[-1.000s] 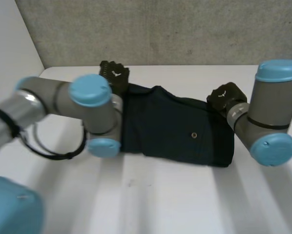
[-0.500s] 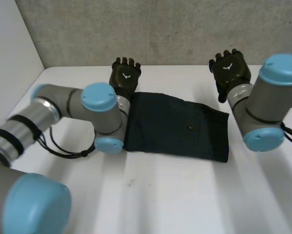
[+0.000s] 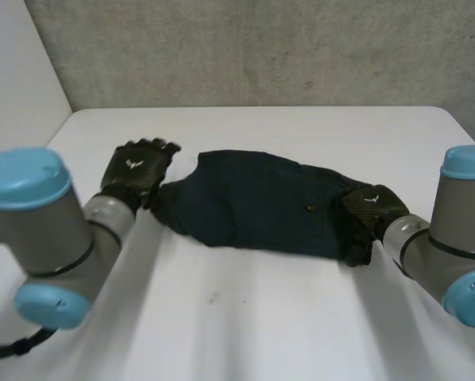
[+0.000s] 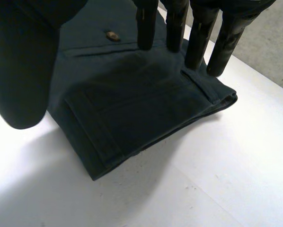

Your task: Fold the shorts.

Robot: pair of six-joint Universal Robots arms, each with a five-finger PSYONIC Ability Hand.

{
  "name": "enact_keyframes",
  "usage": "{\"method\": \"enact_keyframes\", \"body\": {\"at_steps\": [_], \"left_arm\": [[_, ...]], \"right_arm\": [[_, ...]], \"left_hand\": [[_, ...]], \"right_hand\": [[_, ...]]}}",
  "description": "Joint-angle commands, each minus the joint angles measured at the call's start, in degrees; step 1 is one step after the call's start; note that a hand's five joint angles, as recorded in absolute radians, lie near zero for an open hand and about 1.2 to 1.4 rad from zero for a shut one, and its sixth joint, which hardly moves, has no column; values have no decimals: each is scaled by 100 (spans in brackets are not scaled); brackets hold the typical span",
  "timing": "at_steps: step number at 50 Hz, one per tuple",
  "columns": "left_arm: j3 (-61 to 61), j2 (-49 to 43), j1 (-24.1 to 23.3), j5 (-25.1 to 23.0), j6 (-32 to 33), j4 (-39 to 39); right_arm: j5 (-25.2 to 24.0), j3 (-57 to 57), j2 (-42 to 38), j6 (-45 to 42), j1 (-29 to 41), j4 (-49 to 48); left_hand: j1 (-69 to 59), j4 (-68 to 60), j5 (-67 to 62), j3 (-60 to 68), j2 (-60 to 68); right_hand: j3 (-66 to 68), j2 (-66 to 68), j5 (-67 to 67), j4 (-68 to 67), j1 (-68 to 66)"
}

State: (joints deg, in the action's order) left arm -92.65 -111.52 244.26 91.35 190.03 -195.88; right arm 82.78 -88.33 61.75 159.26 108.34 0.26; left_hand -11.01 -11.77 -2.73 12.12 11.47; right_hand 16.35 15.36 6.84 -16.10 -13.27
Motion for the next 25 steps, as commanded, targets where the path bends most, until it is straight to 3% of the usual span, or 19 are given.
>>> {"method": "enact_keyframes", "body": {"at_steps": [1, 5, 9, 15, 19, 25], "left_arm": [[-1228, 438, 456, -135, 25, -977], [-1404, 535, 474, -144, 25, -1347], [-1440, 588, 447, -144, 25, -1409], [-1527, 719, 412, -153, 8, -1409], [-1615, 886, 421, -161, 8, -1426], [-1650, 1045, 421, -162, -10, -1461]], "right_arm": [[-25, -79, -347, -53, -155, -658], [-51, 0, -558, -80, -208, -834], [-8, 140, -761, -115, -261, -817], [-60, 26, -454, -264, -507, -703], [-51, -18, 29, -922, -656, -466], [124, 228, 452, -2574, -858, 9]], "left_hand": [[-21, 55, 151, -89, -25], [-21, 55, 151, -89, -25], [-21, 55, 151, -89, -25], [13, 88, 184, -123, -58], [13, 88, 185, -123, -58], [13, 88, 185, -123, -58]], "right_hand": [[1742, 1841, 1693, -1767, -2050], [3323, 3423, 3274, -3349, -3632], [6358, 6457, 6308, -6383, -6666], [6365, 6464, 6316, -6390, -6673], [6365, 6464, 6316, -6390, -6673], [6365, 6464, 6316, -6390, -6673]]}}
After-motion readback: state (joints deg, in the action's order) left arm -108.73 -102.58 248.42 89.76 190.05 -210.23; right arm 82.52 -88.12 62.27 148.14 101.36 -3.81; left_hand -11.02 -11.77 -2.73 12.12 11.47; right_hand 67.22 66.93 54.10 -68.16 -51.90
